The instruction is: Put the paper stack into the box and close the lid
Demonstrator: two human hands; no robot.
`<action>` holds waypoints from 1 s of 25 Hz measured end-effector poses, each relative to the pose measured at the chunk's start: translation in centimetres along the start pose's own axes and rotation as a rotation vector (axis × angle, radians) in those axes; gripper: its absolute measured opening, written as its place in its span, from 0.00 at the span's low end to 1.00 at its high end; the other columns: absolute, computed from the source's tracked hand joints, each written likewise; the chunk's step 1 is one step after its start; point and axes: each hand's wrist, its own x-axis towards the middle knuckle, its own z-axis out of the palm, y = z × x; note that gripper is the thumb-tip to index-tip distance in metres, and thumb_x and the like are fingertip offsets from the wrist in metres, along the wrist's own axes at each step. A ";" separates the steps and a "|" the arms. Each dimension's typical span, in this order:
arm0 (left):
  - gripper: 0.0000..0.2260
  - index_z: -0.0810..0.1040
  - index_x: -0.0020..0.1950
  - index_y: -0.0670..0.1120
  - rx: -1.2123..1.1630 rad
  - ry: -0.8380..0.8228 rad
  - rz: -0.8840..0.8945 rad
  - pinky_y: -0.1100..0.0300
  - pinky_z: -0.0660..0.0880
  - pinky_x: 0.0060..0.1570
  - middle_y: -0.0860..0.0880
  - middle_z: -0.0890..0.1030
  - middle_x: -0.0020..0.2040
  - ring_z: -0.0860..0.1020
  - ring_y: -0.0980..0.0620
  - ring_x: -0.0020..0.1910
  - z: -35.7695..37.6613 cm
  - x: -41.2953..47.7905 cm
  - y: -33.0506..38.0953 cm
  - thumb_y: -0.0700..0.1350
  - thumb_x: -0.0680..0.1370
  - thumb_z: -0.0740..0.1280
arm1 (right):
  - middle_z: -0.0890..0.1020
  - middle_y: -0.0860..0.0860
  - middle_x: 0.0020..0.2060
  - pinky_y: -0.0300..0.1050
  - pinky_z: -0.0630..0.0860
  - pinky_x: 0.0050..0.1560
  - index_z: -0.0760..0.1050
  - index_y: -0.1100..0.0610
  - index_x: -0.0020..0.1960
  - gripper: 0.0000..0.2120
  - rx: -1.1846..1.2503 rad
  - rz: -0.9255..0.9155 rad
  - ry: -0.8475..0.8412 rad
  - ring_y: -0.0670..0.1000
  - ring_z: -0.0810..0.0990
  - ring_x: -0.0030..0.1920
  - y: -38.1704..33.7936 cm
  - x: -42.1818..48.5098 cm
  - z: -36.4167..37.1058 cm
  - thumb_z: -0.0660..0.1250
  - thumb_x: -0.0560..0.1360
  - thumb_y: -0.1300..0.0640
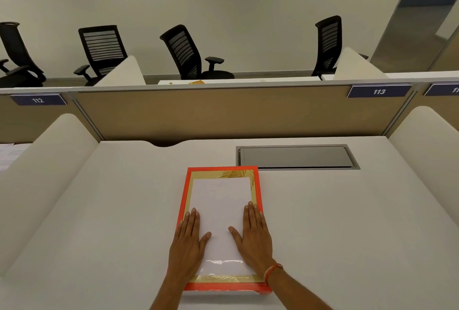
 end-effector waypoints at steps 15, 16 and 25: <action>0.40 0.42 0.78 0.47 -0.010 0.042 -0.004 0.54 0.46 0.78 0.51 0.47 0.80 0.48 0.52 0.80 0.4 -0.1 0.2 0.70 0.72 0.33 | 0.39 0.49 0.79 0.42 0.20 0.68 0.36 0.55 0.79 0.42 -0.011 0.005 0.018 0.51 0.39 0.80 0.0 -0.4 0.1 0.41 0.76 0.30; 0.40 0.42 0.78 0.47 -0.008 0.044 -0.001 0.55 0.45 0.78 0.51 0.46 0.80 0.48 0.52 0.80 0.4 -0.1 0.2 0.70 0.72 0.33 | 0.40 0.50 0.79 0.41 0.20 0.68 0.36 0.55 0.79 0.42 -0.005 0.010 0.010 0.51 0.40 0.80 0.0 -0.4 0.0 0.41 0.76 0.30; 0.41 0.46 0.78 0.46 -0.041 0.075 0.000 0.66 0.31 0.70 0.50 0.51 0.80 0.51 0.51 0.79 -0.7 -0.4 0.7 0.69 0.73 0.32 | 0.40 0.50 0.80 0.37 0.17 0.65 0.37 0.55 0.80 0.42 -0.003 -0.006 -0.037 0.51 0.39 0.80 0.0 -0.6 -0.9 0.42 0.76 0.29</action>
